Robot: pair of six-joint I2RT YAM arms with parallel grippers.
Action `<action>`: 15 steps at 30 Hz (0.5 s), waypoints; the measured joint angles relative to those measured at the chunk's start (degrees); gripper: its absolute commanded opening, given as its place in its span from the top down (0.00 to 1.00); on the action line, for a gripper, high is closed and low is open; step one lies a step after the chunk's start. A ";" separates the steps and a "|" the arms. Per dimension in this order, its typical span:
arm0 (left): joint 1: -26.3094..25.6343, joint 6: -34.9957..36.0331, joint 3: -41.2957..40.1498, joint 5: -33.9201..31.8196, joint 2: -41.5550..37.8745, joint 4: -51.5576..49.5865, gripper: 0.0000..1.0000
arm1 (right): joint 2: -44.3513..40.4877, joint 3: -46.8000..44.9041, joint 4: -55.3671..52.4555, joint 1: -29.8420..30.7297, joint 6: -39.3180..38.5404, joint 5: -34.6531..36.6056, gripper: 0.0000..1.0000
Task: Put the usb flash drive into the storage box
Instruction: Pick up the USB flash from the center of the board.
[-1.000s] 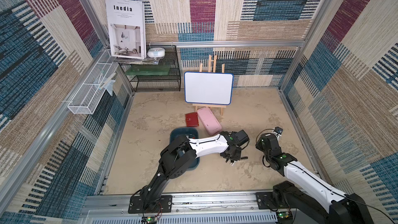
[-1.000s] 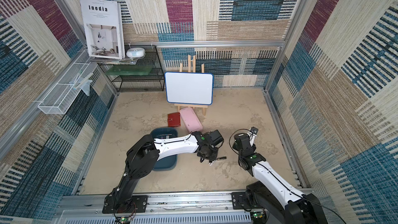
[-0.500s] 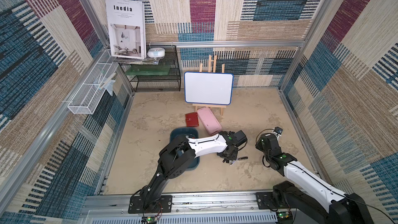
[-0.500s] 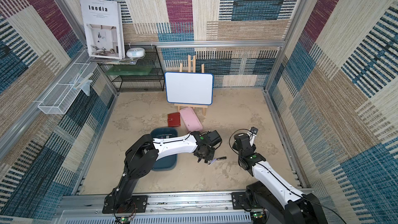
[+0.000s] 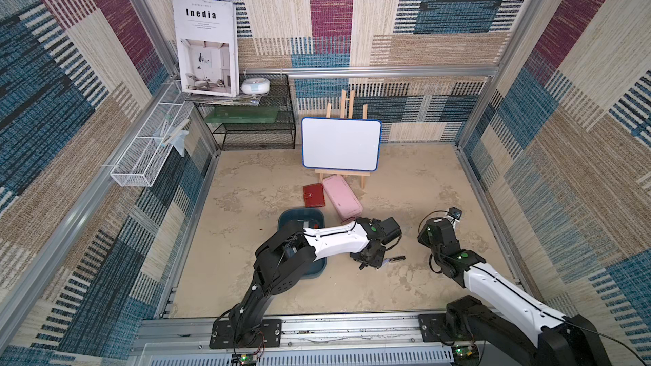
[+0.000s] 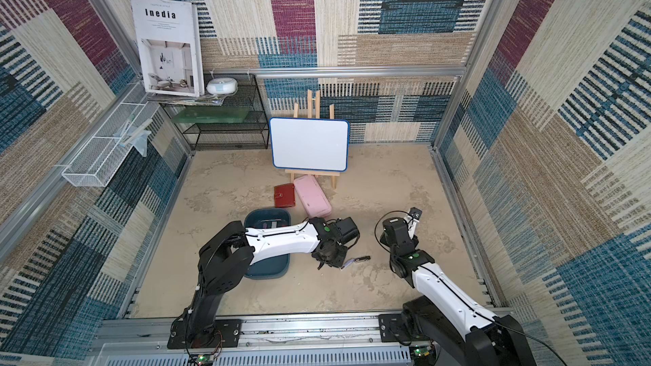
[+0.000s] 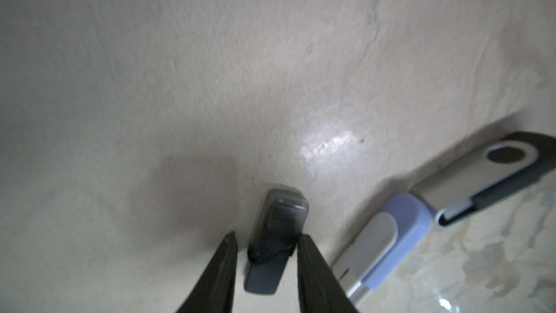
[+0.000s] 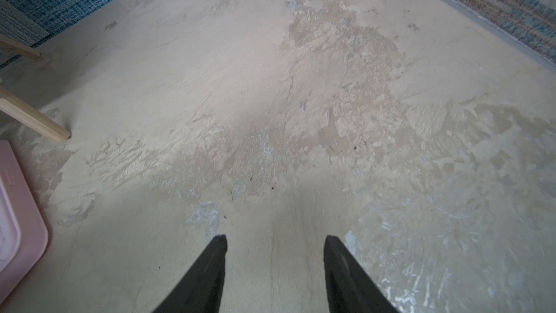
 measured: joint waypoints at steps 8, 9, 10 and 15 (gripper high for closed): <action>-1.20 0.50 1.25 -1.57 0.79 -2.27 0.63 | 0.02 0.00 0.00 0.00 0.00 0.00 0.43; -1.29 0.68 1.29 -1.68 0.81 -2.58 0.63 | 0.07 0.00 0.00 0.00 0.00 0.00 0.43; -1.33 0.85 1.31 -1.73 0.83 -2.80 0.63 | 0.11 0.00 0.00 0.00 0.00 0.00 0.43; -1.38 1.97 2.60 -2.34 1.81 -4.20 0.66 | 0.15 0.00 0.02 0.00 0.00 -0.02 0.43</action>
